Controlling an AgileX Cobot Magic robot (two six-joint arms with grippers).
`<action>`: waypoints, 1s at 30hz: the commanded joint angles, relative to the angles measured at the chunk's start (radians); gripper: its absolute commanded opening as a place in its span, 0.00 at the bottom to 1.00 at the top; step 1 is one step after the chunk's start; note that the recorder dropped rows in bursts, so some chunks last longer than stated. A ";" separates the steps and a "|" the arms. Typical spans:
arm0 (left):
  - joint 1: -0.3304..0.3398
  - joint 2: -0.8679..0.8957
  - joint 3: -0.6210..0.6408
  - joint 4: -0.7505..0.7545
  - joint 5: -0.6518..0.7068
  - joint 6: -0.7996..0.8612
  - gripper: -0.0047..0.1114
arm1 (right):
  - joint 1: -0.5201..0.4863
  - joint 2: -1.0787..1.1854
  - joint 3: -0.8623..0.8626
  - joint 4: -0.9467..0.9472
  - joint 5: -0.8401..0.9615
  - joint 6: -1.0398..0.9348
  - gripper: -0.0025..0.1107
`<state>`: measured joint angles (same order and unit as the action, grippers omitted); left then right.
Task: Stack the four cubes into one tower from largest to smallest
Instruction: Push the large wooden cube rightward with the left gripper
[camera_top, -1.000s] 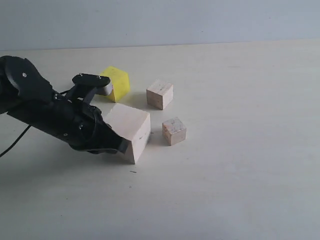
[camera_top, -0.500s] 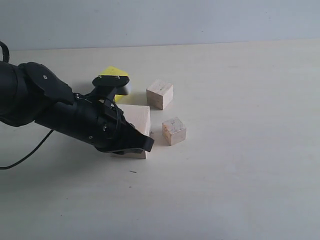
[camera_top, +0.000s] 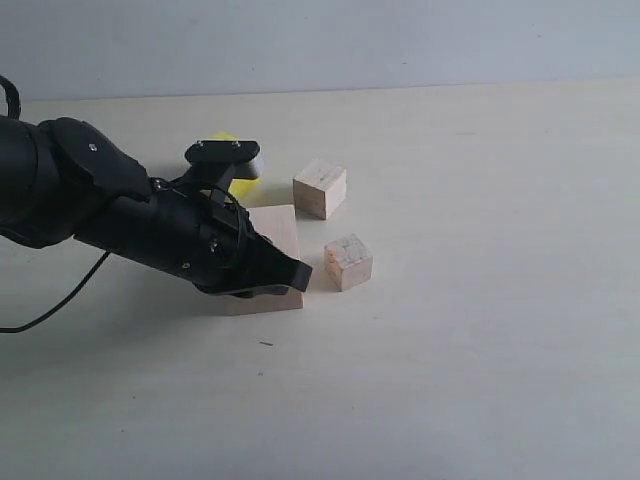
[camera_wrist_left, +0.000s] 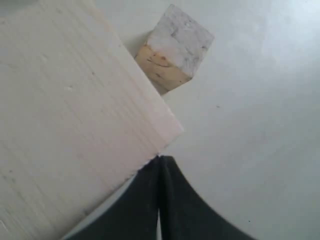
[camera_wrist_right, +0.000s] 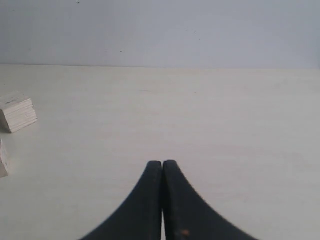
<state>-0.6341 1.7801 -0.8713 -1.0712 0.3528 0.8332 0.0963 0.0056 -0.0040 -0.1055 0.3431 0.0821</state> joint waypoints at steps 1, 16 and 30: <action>-0.006 0.000 -0.005 -0.009 -0.010 0.001 0.04 | 0.000 -0.006 0.004 -0.002 -0.006 0.000 0.02; -0.006 -0.002 0.051 0.052 -0.001 -0.008 0.04 | 0.000 -0.006 0.004 -0.002 -0.006 0.000 0.02; -0.006 -0.002 0.057 0.068 -0.093 -0.008 0.04 | 0.000 -0.006 0.004 -0.002 -0.006 0.000 0.02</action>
<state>-0.6341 1.7801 -0.8171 -1.0102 0.2843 0.8295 0.0963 0.0056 -0.0040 -0.1055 0.3431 0.0821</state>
